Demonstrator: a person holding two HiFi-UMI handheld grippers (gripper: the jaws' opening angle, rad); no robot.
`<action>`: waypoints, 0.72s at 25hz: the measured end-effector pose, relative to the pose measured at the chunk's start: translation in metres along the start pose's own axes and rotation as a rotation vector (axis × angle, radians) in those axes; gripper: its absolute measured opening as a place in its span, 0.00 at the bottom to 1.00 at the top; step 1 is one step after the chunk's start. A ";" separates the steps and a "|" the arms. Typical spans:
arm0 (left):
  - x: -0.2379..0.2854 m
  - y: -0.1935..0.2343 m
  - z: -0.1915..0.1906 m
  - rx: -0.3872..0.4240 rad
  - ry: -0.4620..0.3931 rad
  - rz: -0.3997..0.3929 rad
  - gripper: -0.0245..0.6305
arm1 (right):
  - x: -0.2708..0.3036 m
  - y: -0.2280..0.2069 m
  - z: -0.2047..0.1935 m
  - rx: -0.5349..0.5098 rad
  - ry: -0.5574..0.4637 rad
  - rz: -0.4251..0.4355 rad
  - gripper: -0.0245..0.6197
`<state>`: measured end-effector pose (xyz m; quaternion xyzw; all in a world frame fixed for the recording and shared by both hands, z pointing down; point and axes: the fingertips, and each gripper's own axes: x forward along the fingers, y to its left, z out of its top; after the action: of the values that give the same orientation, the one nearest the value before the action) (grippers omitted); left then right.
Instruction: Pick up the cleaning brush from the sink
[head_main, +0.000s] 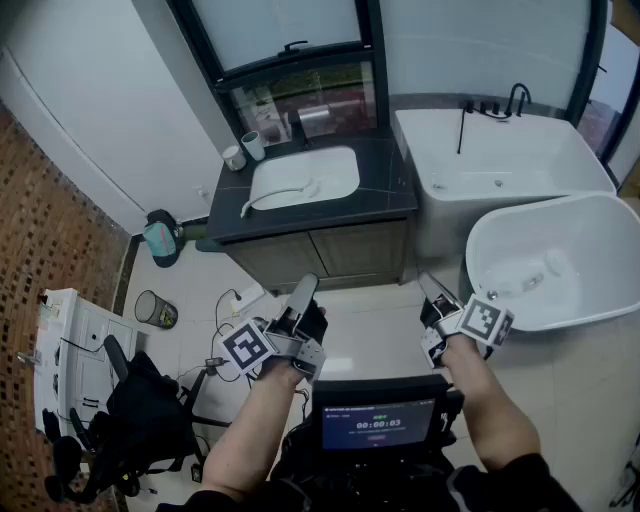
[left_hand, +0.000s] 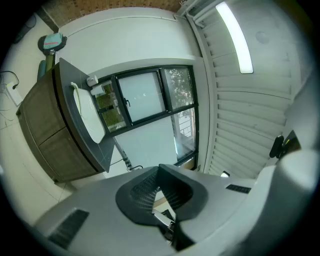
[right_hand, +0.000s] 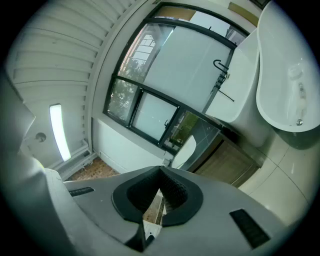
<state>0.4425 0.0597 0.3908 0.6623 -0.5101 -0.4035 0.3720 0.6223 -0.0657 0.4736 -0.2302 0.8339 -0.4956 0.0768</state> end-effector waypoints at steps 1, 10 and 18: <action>-0.001 0.004 0.008 -0.003 -0.012 -0.005 0.04 | 0.007 0.002 0.002 -0.021 -0.002 0.002 0.04; -0.067 0.069 0.130 -0.011 -0.038 -0.038 0.04 | 0.105 0.055 -0.054 -0.175 -0.037 -0.057 0.04; -0.114 0.114 0.310 -0.037 -0.022 -0.072 0.04 | 0.261 0.141 -0.118 -0.204 -0.042 -0.087 0.04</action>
<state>0.0987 0.1231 0.3880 0.6688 -0.4825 -0.4332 0.3636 0.3068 -0.0361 0.4369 -0.2834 0.8674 -0.4061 0.0488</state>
